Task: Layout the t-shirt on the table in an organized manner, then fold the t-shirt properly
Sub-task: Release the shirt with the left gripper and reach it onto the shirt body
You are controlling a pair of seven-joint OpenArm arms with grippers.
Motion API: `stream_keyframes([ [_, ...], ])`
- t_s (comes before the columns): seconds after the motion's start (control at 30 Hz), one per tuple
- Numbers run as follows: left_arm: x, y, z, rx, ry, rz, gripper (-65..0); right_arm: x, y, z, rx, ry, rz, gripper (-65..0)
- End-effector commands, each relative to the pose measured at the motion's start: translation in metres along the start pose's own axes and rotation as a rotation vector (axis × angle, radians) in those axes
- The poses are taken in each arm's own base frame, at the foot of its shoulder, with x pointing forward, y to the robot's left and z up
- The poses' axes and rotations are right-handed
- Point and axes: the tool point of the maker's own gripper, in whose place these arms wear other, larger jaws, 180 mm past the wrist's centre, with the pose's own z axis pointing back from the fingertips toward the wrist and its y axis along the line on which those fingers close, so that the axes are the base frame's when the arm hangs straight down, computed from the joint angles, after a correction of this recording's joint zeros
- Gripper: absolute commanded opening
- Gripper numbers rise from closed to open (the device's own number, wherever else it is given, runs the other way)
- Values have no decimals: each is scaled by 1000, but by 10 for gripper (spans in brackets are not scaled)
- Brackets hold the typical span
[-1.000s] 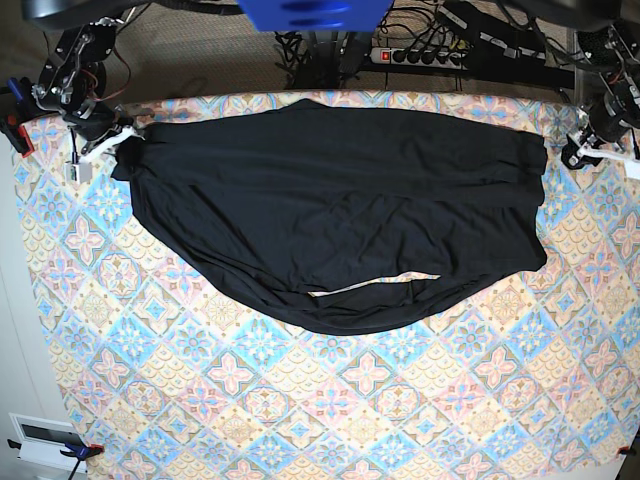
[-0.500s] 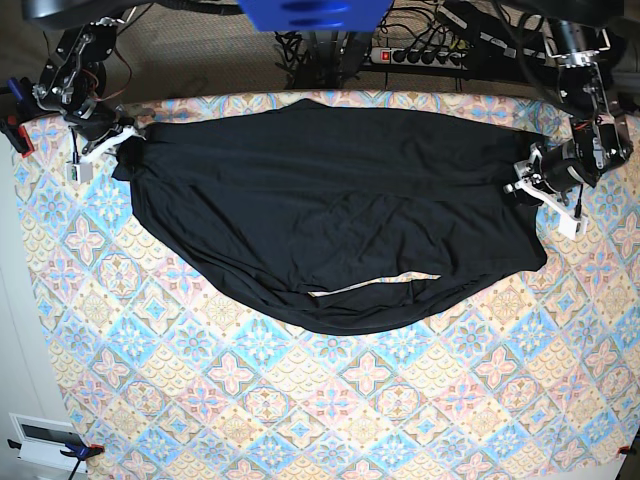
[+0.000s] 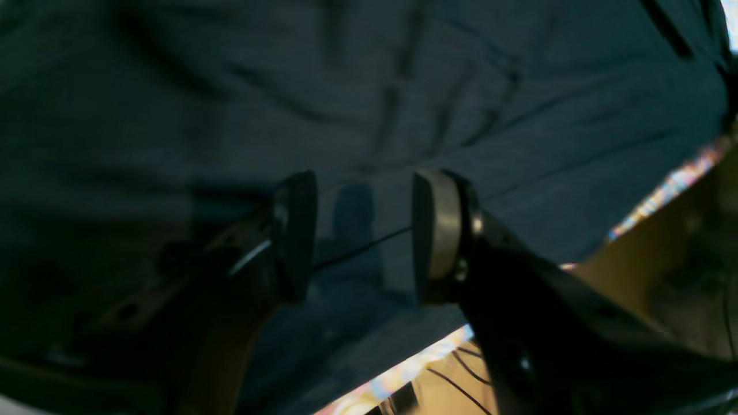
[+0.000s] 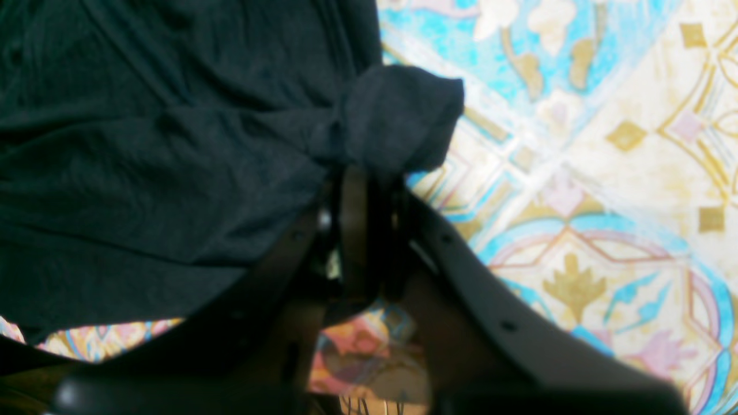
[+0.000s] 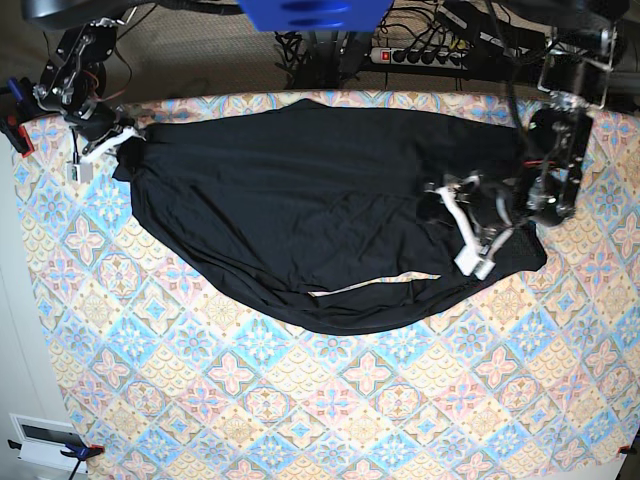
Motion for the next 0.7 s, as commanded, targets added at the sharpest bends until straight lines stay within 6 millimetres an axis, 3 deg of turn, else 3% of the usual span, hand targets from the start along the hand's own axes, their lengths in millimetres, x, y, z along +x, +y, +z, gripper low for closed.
stream_keyframes([
  [0.0,9,2,2,12,-7,-28,-380,11,-2,4,-2,-29,17,-648],
  [0.2,2,-5,1,5,82,-76,-380,12,-3,5,-4,-30,15,-648],
  [0.67,-31,56,45,186,205,-116,-380,11,-2,4,-2,-26,16,-648],
])
